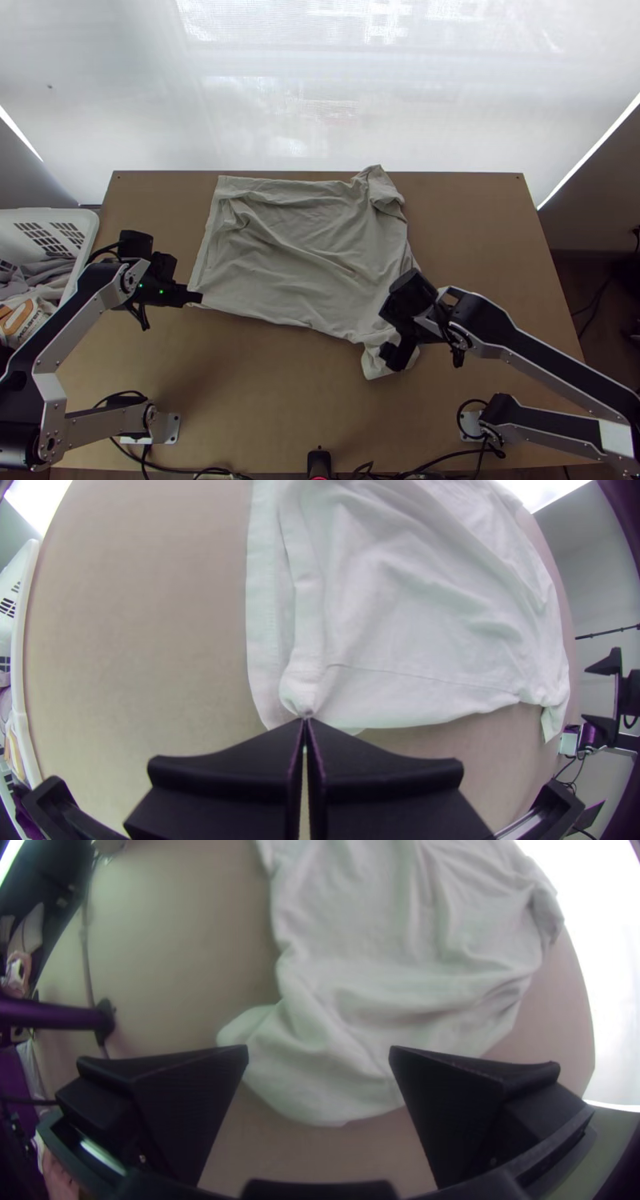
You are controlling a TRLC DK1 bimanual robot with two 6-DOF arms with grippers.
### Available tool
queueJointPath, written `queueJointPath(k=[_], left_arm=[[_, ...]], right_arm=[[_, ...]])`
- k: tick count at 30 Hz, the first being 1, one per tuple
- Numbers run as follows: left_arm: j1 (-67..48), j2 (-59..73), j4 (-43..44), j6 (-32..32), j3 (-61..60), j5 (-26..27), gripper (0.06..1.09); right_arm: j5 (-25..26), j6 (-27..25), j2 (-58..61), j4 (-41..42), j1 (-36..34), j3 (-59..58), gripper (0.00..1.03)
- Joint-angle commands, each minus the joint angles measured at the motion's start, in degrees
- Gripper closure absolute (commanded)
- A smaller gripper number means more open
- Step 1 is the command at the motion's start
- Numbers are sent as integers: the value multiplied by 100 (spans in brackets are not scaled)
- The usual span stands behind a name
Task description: Fold the t-shirt
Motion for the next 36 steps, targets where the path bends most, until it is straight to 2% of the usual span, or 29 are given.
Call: queueJointPath(k=[1,7,11,14,19,23,29,36], left_arm=[[15,-189,-109,-103,34,-12,105],[6,-286,-162,-191,-1,-12,105],[6,-286,-162,-208,7,-3,105],[15,-286,-162,-208,7,-12,105],[33,-321,-241,-208,7,-12,105],[76,-374,-276,-173,16,-12,105],[156,-637,-452,-94,43,-12,105],[428,-1094,-690,161,-283,67,105]], right_arm=[[-145,-75,-37,-657,765,-553,5],[-198,-48,148,-578,862,-922,6],[-189,-75,306,-59,712,-1159,17],[-180,-75,491,389,537,-1282,21],[-127,-66,658,1004,282,-1291,64],[22,-66,605,1118,115,-1194,98],[31,-198,113,1048,-606,-940,100],[22,-637,-54,354,-1415,-8,100]])
